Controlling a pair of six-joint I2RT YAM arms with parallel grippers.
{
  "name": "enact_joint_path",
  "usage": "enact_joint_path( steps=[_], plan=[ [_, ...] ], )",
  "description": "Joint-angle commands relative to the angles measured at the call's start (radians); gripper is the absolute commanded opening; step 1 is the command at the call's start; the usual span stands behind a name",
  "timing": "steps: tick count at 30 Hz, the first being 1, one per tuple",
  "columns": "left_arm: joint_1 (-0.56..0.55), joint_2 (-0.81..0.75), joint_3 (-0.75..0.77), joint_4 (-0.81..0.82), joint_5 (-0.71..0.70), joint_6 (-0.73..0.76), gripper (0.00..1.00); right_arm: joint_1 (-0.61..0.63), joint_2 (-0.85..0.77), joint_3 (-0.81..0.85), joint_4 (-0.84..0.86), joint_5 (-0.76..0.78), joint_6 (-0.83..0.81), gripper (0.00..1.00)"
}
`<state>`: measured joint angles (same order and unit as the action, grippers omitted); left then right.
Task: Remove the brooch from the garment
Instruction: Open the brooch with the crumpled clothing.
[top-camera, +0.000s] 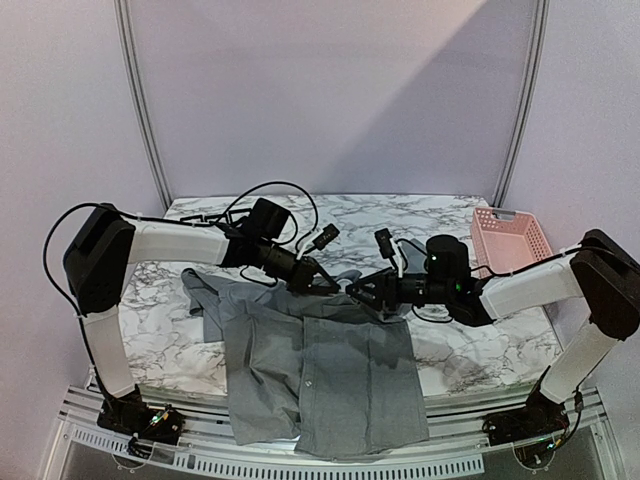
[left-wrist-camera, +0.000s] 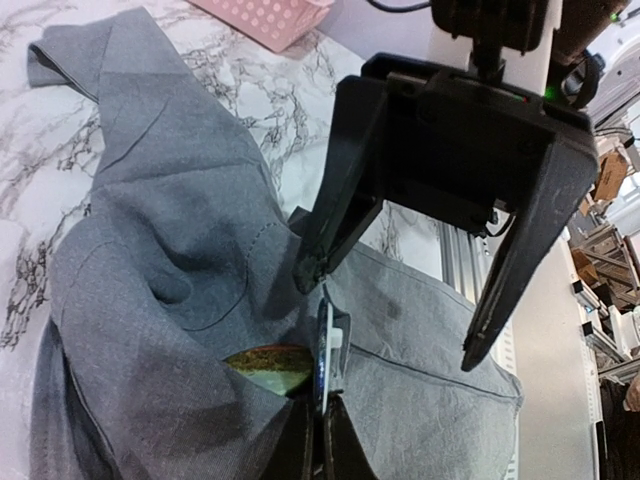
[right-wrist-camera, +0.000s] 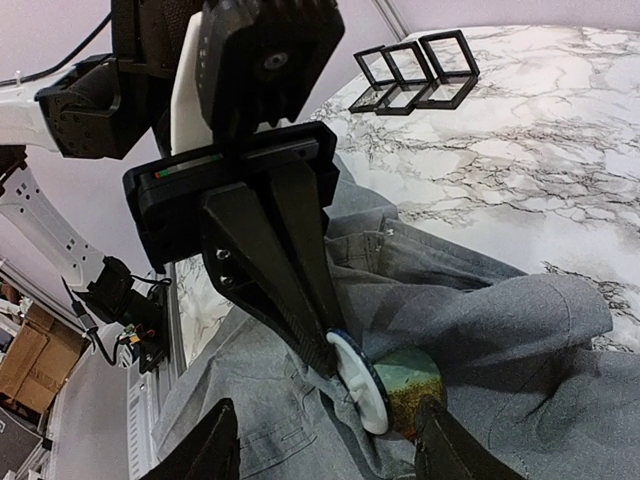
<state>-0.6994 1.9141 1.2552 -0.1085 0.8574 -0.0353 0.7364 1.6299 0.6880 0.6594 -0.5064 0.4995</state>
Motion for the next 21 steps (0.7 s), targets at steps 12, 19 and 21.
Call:
enact_joint_path(
  steps=[12, 19, 21],
  plan=[
    [0.002, -0.033, -0.014, 0.03, 0.03, -0.015, 0.0, -0.006, 0.074, 0.001, 0.07, 0.011, 0.035, 0.48],
    [0.003, -0.035, -0.014, 0.028, 0.03, -0.015, 0.0, -0.005, 0.1, 0.011, 0.068, 0.004, 0.032, 0.4],
    [0.002, -0.033, -0.013, 0.031, 0.029, -0.015, 0.0, -0.006, 0.105, 0.015, 0.064, 0.003, 0.031, 0.38]
  ],
)
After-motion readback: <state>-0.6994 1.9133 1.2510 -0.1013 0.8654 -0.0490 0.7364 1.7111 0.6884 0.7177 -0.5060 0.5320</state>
